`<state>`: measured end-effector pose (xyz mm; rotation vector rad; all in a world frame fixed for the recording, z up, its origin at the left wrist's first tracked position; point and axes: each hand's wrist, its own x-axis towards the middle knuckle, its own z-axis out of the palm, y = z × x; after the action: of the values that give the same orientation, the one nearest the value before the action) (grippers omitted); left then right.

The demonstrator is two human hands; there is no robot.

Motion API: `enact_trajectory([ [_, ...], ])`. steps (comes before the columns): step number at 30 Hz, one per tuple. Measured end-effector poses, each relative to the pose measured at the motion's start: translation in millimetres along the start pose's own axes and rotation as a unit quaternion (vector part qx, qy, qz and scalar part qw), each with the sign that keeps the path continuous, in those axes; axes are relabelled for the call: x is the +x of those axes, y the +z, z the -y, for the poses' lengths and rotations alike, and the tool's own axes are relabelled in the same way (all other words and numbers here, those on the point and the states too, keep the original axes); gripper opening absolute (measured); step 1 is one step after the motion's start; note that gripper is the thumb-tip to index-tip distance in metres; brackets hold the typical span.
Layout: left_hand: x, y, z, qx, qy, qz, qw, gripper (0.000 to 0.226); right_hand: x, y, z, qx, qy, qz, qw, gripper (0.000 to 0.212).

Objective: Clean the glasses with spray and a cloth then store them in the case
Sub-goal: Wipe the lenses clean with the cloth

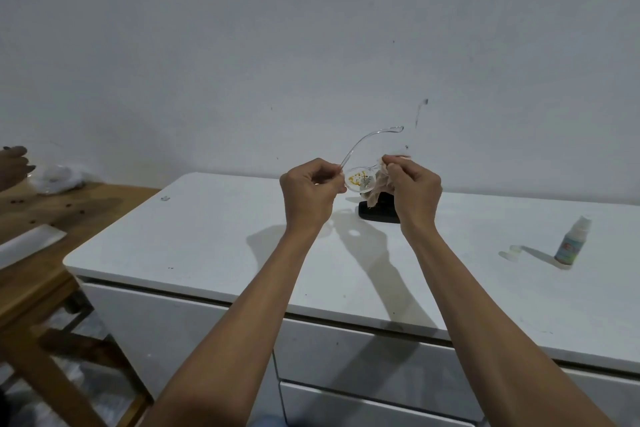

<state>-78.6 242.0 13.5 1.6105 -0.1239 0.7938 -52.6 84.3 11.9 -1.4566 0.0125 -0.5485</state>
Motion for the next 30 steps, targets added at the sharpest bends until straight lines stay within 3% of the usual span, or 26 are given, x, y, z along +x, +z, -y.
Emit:
enact_trajectory([
  [7, 4, -10, 5, -0.003, -0.028, -0.016, 0.999, 0.009, -3, -21, -3, 0.03, -0.005, 0.172, 0.985, 0.022],
  [10, 6, -16, 9, -0.009, -0.05, -0.015, 0.999, 0.016, -11, -25, 2, 0.023, -0.005, 0.189, 0.982, 0.018],
  [13, 7, -20, 9, -0.008, -0.054, -0.004, 0.998, 0.017, -10, -26, -3, 0.0, -0.008, 0.165, 0.986, 0.016],
  [24, 7, -17, -10, -0.01, 0.008, 0.019, 1.0, 0.018, 2, -2, 10, 0.012, -0.022, -0.057, 0.998, 0.017],
  [30, 5, -11, -14, -0.008, 0.026, 0.012, 1.0, 0.012, 0, 6, 23, 0.011, -0.029, -0.087, 0.996, 0.022],
])
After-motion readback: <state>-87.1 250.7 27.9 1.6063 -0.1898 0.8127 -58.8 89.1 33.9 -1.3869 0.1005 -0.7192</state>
